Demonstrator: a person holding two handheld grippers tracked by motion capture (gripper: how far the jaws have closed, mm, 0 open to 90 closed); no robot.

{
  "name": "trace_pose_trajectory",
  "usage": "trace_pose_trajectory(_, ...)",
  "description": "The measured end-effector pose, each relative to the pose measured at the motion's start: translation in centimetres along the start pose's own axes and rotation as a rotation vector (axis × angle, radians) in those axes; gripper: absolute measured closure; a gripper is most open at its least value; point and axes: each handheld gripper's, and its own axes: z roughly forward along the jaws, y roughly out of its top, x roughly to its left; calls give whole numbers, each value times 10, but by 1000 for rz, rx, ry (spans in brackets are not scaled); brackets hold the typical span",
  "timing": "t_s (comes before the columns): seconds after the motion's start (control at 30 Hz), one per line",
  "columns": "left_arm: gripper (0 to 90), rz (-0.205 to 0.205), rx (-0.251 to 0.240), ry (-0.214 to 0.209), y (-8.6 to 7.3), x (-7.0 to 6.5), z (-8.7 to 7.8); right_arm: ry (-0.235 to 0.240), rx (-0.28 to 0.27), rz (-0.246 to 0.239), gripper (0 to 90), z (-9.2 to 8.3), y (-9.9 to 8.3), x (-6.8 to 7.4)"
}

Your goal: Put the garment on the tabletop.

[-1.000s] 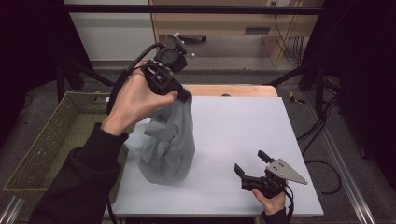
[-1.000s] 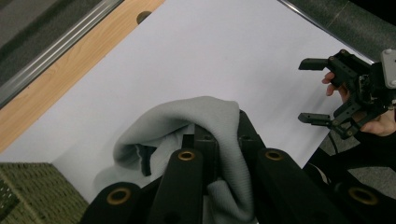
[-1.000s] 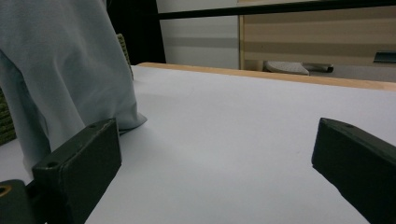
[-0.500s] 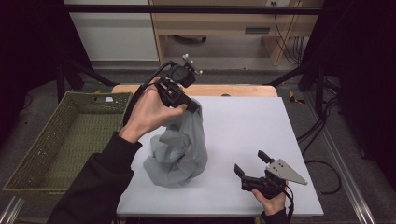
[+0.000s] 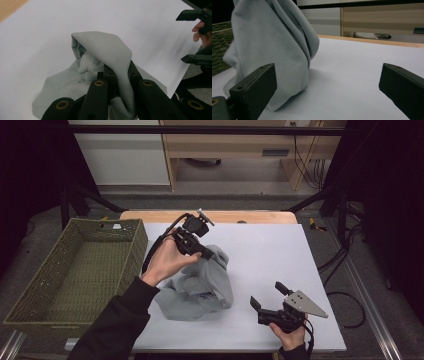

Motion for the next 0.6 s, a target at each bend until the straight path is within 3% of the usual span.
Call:
trace_pose_trajectory(0.17, 822, -5, -9, -19, -10, 0, 28, 4, 4, 8, 17, 0, 0, 0)
trace_pose_trajectory(0.3, 821, -8, 7, -42, -17, -2, 46, 1, 2, -14, 17, 0, -1, -2)
trace_pose_trajectory(0.47, 819, -10, 12, -63, -23, -3, 63, 3, 11, 16, 17, -1, -1, -1)
trace_pose_trajectory(0.6, 814, 0, 21, -64, -27, -5, 73, -3, 10, 11, 17, 0, -1, -2)
